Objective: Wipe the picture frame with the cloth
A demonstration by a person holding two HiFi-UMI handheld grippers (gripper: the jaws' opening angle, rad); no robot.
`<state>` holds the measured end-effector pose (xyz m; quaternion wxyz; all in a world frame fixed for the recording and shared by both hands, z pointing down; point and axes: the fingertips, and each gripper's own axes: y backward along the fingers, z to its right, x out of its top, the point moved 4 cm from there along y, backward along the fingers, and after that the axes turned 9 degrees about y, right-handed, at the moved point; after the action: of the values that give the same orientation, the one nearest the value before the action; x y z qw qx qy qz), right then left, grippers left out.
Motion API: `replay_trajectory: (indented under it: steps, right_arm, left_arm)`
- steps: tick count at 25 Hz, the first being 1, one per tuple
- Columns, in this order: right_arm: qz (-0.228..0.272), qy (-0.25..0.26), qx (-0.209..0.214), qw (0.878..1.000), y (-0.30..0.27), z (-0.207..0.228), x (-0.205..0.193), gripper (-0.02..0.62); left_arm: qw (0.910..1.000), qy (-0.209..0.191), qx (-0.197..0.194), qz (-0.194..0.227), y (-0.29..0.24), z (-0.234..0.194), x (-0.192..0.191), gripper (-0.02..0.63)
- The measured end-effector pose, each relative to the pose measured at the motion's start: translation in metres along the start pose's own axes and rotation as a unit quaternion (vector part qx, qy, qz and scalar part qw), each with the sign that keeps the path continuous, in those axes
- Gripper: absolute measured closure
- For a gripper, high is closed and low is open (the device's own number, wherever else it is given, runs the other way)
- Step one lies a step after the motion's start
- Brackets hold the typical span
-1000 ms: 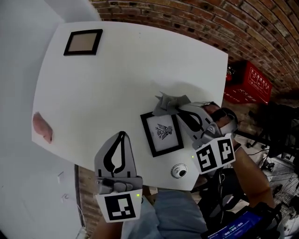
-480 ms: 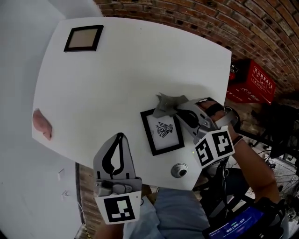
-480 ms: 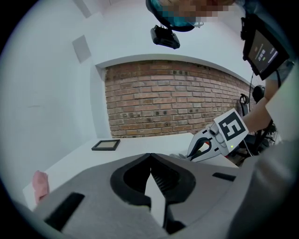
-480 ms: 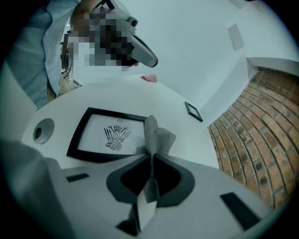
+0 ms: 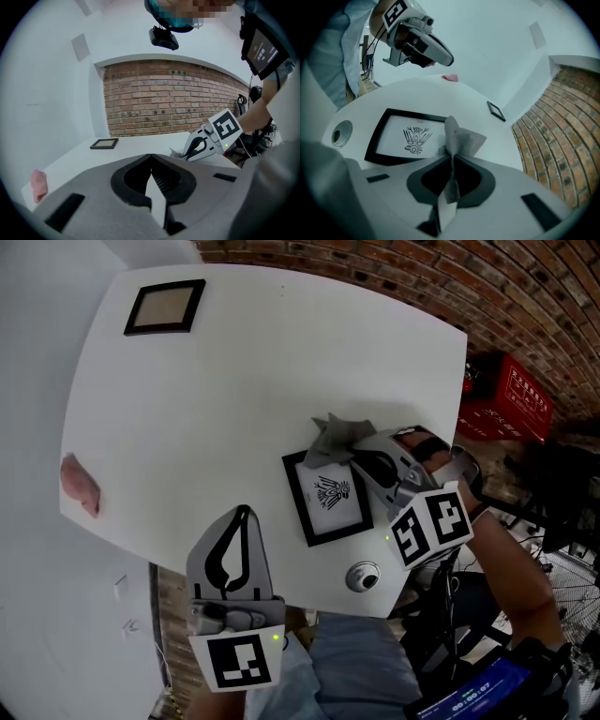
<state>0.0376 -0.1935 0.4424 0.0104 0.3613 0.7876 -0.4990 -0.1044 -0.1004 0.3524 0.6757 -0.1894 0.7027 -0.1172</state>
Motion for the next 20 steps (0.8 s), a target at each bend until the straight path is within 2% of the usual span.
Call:
replay_trajectory:
  steps: [20]
  right_arm:
    - [-0.01,-0.02,0.009,1.0,0.016,-0.031,0.008,0.571]
  left_arm:
    - [0.9997,-0.007,-0.023,0.003,0.012,0.007,-0.008,0.597]
